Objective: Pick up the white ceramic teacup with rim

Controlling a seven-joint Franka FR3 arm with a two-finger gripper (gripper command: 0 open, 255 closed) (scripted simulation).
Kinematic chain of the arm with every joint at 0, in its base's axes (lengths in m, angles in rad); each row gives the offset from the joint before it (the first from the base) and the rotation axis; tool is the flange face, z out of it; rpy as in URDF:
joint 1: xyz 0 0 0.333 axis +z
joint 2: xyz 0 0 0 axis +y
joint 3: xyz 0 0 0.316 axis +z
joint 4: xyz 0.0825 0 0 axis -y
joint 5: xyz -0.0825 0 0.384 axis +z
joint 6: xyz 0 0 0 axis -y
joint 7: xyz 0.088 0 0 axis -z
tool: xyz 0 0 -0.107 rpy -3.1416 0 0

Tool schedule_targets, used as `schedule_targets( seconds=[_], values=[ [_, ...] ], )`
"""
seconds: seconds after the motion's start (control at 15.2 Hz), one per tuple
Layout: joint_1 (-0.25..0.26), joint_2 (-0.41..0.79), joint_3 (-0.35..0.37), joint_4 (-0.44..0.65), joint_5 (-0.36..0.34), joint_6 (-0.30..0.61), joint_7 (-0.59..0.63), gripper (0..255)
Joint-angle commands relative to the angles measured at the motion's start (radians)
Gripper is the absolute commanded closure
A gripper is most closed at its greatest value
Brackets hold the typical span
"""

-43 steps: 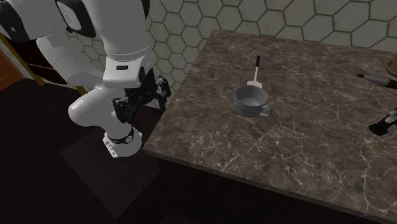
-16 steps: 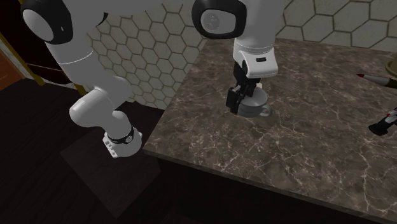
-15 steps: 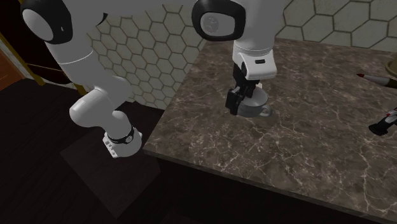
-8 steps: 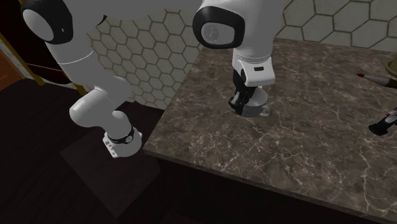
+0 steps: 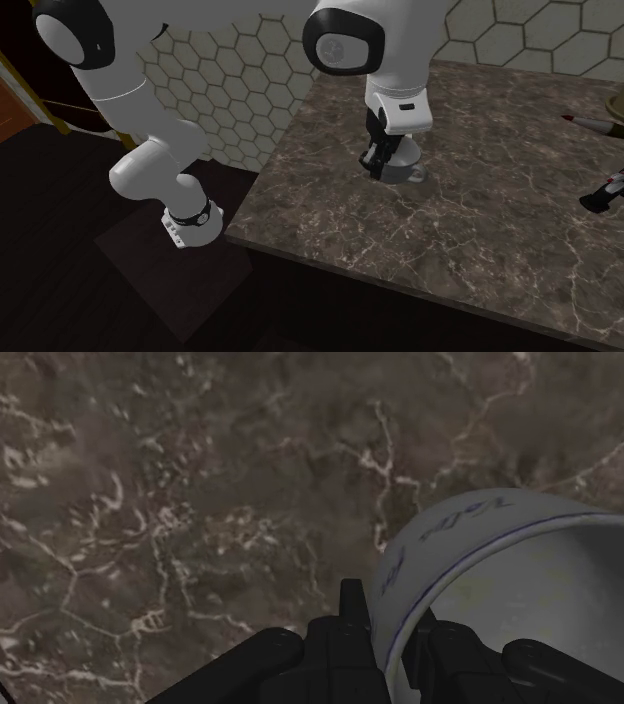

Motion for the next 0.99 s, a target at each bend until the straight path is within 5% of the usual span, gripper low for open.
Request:
schedule_targets(
  seconds=[0.0, 0.92],
  values=[
    [0.0, 0.0, 0.0, 0.019, 0.0, -0.02, 0.001, 255],
    [-0.002, 0.033, 0.0, 0.233, -0.01, -0.202, 0.014, 255]
  ],
)
